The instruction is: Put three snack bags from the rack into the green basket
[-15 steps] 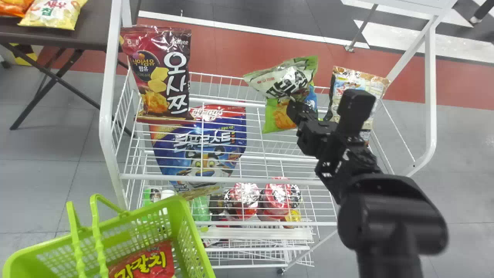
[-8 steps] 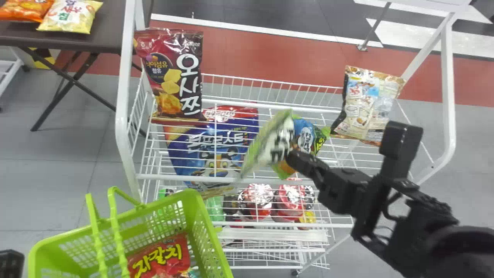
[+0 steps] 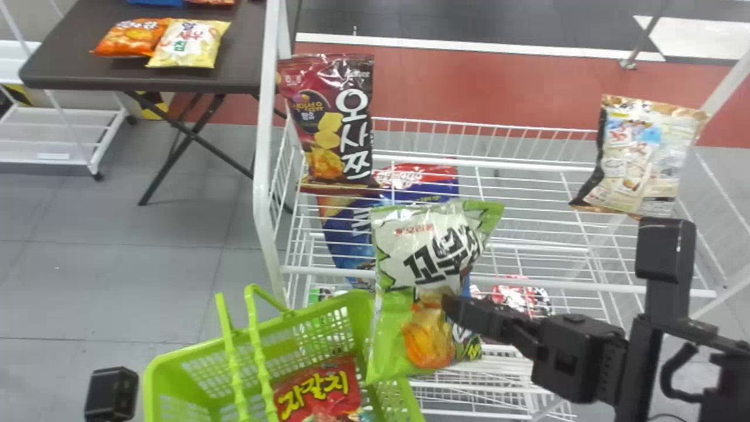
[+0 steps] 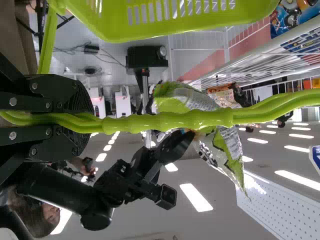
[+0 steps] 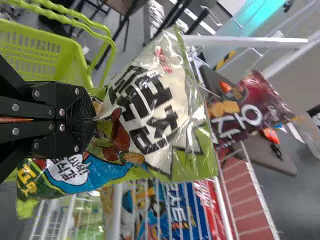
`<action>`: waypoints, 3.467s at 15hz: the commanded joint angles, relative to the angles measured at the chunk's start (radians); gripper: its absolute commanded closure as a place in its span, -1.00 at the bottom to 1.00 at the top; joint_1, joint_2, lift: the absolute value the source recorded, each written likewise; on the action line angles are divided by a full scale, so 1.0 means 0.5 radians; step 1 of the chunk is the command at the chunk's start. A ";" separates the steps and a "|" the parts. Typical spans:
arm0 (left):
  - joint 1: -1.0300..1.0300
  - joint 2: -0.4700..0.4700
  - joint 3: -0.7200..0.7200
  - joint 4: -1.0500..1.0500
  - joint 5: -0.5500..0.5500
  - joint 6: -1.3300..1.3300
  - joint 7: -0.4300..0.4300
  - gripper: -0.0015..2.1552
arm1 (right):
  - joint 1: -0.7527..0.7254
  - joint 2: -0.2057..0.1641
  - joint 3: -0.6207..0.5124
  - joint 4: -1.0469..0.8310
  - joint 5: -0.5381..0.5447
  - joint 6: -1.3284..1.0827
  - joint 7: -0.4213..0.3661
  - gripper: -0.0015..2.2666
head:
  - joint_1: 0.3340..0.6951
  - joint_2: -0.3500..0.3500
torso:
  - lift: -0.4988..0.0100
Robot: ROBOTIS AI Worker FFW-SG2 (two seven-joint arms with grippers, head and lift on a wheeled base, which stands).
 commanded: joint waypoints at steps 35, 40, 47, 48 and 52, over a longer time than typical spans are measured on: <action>0.019 -0.003 0.019 0.074 0.018 -0.018 -0.006 0.99 | -1.262 -0.098 -0.214 2.186 1.498 -1.931 -0.362 -0.46 | 1.00 -1.00 | 0.96; 0.025 0.000 0.028 0.074 0.021 -0.018 -0.009 0.99 | -1.210 -0.089 -0.189 2.150 1.480 -1.821 -0.374 0.98 | 1.00 -1.00 | 0.96; 0.031 0.000 0.037 0.068 0.025 -0.018 -0.009 0.99 | -0.777 -0.080 -0.177 1.373 1.158 -1.661 -0.355 0.98 | 1.00 -1.00 | 0.96; 0.031 0.000 0.037 0.064 0.025 -0.018 -0.006 0.99 | -0.667 -0.074 -0.149 1.165 1.078 -1.569 -0.343 0.98 | 1.00 -1.00 | 0.96; 0.022 -0.003 0.028 0.058 0.034 -0.018 0.006 0.99 | -0.240 -0.055 -0.067 0.438 0.609 -1.023 -0.190 0.98 | 1.00 -1.00 | 0.96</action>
